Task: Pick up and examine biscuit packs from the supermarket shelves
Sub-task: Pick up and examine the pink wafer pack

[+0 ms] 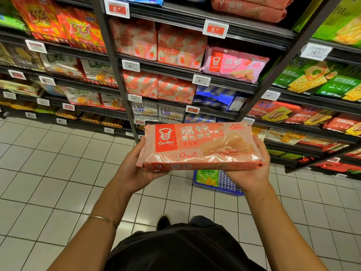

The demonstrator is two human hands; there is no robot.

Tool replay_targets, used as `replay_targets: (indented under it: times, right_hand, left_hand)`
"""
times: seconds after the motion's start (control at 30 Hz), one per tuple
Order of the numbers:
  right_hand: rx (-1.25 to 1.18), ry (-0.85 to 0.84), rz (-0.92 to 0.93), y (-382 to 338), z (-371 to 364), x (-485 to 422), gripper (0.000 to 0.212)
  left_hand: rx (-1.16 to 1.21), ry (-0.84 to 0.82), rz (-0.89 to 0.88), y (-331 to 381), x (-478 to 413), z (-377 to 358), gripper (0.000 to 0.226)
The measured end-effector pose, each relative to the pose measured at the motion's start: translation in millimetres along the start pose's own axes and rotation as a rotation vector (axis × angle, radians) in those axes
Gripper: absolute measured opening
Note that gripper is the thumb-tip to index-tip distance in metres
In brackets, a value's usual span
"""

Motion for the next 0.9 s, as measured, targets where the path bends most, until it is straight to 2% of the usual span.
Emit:
replay_targets:
  times: [0.73,0.9]
  right_hand:
    - [0.103,-0.03,-0.058,2,4,-10,0.069]
    - [0.251,0.066,-0.113,9,12,-11,0.051]
  left_hand:
    - [0.044,-0.02,-0.017,9,-3,-6,0.072]
    - [0.011,-0.053,-0.112,28,5,-16,0.075]
Point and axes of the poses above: each hand's wrist, its own x-axis away from the middle knuckle, its own z-axis out of the back of the hand, y = z × x, the point moved 3 cm from there along -x, towards the middle knuckle, and after that the axes turned 3 degrees about -x, right-handed, at the moved point
